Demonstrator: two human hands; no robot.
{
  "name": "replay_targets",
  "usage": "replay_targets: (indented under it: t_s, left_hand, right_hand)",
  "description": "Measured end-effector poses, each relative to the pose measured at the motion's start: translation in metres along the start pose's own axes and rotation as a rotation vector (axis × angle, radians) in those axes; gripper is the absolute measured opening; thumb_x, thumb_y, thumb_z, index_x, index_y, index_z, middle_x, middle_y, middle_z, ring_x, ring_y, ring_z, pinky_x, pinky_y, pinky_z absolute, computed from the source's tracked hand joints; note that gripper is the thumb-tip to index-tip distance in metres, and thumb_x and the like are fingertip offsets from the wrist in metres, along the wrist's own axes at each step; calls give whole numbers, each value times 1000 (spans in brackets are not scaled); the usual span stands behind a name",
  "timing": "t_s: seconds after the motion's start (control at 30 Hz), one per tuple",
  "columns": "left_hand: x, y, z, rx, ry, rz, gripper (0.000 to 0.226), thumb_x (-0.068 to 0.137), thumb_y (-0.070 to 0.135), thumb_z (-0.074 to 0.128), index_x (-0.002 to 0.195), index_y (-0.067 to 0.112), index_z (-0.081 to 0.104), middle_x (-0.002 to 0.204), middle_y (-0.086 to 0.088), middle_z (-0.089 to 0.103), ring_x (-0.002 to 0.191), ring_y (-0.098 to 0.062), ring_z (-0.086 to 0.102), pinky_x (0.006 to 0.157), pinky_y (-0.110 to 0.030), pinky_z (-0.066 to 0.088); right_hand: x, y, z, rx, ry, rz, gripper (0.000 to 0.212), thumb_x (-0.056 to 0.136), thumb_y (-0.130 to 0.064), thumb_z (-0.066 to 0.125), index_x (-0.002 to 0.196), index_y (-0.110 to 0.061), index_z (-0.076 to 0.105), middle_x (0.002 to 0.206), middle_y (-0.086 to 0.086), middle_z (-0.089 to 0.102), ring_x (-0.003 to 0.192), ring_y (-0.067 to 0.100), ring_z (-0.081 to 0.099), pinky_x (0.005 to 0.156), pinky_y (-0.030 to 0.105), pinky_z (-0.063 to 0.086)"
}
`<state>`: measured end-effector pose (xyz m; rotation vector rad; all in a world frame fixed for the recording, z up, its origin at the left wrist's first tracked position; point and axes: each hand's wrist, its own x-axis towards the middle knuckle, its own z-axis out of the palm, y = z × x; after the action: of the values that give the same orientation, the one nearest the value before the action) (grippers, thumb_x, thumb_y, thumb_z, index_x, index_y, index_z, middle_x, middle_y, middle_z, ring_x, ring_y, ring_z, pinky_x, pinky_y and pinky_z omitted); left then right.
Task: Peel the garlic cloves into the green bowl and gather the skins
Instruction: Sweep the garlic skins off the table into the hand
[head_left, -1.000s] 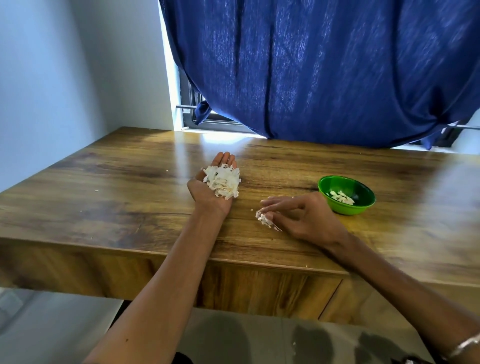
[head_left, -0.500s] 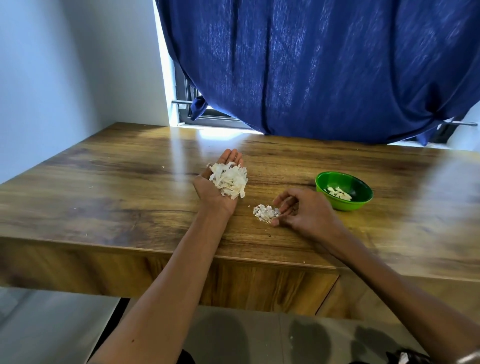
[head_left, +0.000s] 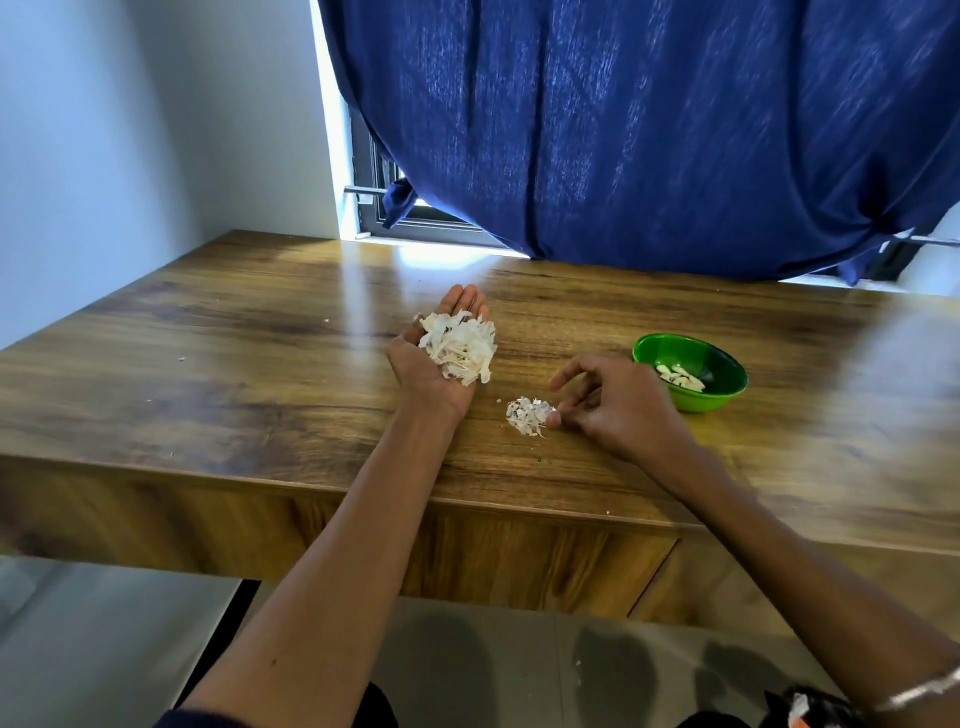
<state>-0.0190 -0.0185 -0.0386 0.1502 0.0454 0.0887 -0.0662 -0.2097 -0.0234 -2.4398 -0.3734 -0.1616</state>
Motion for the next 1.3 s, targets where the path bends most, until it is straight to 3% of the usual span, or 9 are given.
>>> replay_targets:
  t_s: [0.13, 0.23, 0.4, 0.5, 0.63, 0.77, 1.03, 1.17, 1.3]
  left_hand:
    - [-2, 2, 0, 7, -6, 1, 49, 105, 21, 27, 115, -11, 63, 118, -28, 65, 136, -40, 50, 120, -47, 35]
    - [-1, 0, 1, 0, -1, -3, 49, 104, 20, 27, 119, -11, 62, 118, -27, 65, 137, -40, 50, 121, -46, 34]
    - [-1, -1, 2, 5, 2, -6, 47, 103, 19, 28, 117, -11, 62, 116, -27, 65, 119, -40, 59, 120, -46, 35]
    - [-1, 0, 3, -22, 7, -1, 48, 103, 18, 27, 122, -12, 60, 119, -28, 64, 131, -41, 54, 120, -47, 35]
    - [-1, 0, 4, -40, 5, -1, 49, 104, 19, 27, 121, -13, 60, 117, -28, 64, 138, -41, 49, 119, -47, 36]
    - [-3, 2, 4, -34, 3, -3, 48, 104, 19, 27, 115, -13, 61, 116, -28, 64, 138, -41, 48, 120, -47, 34]
    - [-3, 0, 5, -38, 12, -15, 48, 104, 19, 27, 113, -12, 62, 114, -27, 65, 138, -40, 49, 119, -46, 35]
    - [-3, 0, 3, -33, -4, -6, 49, 103, 19, 27, 113, -13, 62, 114, -27, 65, 127, -41, 55, 119, -45, 36]
    - [0, -1, 2, -41, 4, -8, 50, 102, 19, 28, 112, -14, 64, 113, -28, 66, 119, -41, 57, 120, -46, 36]
  right_hand:
    - [2, 3, -7, 121, 146, -46, 25, 75, -10, 86, 94, -17, 72, 75, -10, 74, 68, -8, 69, 61, 5, 48]
    - [0, 8, -11, 175, 137, -6, 20, 85, 0, 75, 97, -16, 70, 78, -2, 76, 65, -1, 71, 57, 11, 53]
    - [6, 7, 5, 173, 74, -95, 40, 93, 16, 44, 101, -14, 69, 90, 4, 74, 77, 5, 71, 79, 26, 61]
    - [10, 0, 13, 13, 95, -205, 55, 85, 21, 41, 112, -16, 71, 112, 2, 72, 104, 13, 67, 97, 33, 55]
    - [19, -12, 23, -96, -39, -257, 36, 99, 0, 50, 122, -20, 70, 125, -1, 68, 109, 9, 60, 88, 9, 43]
    - [14, -17, 37, -117, -157, -404, 27, 101, -12, 52, 120, -17, 72, 118, 2, 71, 109, 18, 64, 95, 37, 51]
    - [9, 3, 2, -121, -86, -381, 42, 94, 8, 55, 112, -23, 76, 117, -7, 74, 110, 9, 66, 95, 30, 53]
    - [6, 7, -1, -104, -10, -261, 29, 103, -8, 52, 119, -18, 74, 119, -1, 74, 114, 15, 65, 92, 22, 45]
    - [-8, -1, 15, -206, -131, -163, 40, 103, -39, 51, 139, -23, 58, 137, 5, 63, 127, 23, 56, 103, 32, 42]
